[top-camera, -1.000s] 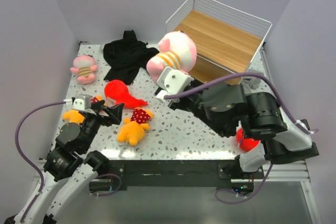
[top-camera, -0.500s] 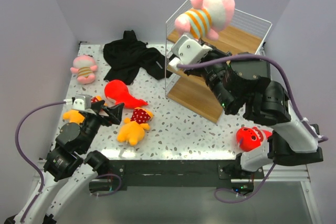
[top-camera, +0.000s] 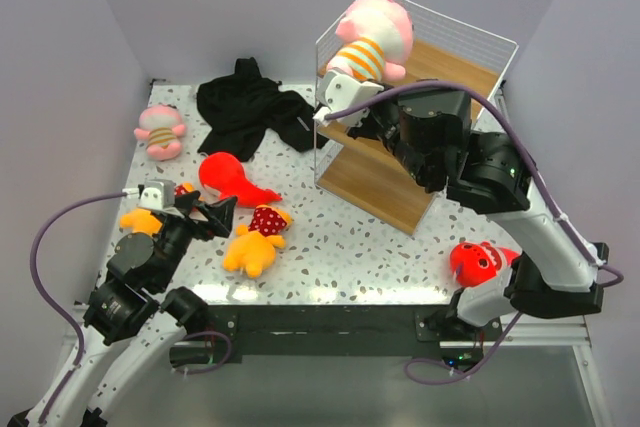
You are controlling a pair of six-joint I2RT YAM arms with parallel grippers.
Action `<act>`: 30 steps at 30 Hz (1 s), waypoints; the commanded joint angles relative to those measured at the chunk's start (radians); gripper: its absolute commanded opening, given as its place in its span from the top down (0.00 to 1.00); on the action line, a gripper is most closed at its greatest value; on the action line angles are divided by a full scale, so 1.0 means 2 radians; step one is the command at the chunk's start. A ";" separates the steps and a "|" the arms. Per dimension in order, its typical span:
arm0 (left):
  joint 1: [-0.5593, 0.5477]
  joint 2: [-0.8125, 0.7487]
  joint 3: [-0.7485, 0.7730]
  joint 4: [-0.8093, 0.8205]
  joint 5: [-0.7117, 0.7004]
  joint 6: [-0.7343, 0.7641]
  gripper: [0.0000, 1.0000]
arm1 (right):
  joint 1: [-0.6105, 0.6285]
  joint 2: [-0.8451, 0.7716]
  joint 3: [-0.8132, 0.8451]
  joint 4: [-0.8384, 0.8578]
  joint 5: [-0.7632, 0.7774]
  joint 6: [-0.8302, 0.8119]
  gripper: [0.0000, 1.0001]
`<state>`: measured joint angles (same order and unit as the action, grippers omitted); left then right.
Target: Place and organize the stuffed toys onto the shelf
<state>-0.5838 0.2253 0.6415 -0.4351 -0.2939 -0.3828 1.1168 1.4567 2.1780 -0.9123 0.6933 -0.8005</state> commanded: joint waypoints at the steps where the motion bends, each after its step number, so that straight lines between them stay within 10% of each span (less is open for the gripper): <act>1: 0.000 0.006 0.008 0.016 0.004 -0.001 0.03 | -0.018 -0.005 -0.021 -0.036 -0.037 -0.058 1.00; 30: 0.000 -0.001 0.008 0.015 0.002 -0.001 0.03 | -0.097 0.042 -0.006 0.024 0.023 -0.054 0.85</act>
<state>-0.5838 0.2260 0.6415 -0.4351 -0.2916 -0.3828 0.9283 1.5700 2.1715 -0.9024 0.7200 -0.8085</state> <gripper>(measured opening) 0.971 0.156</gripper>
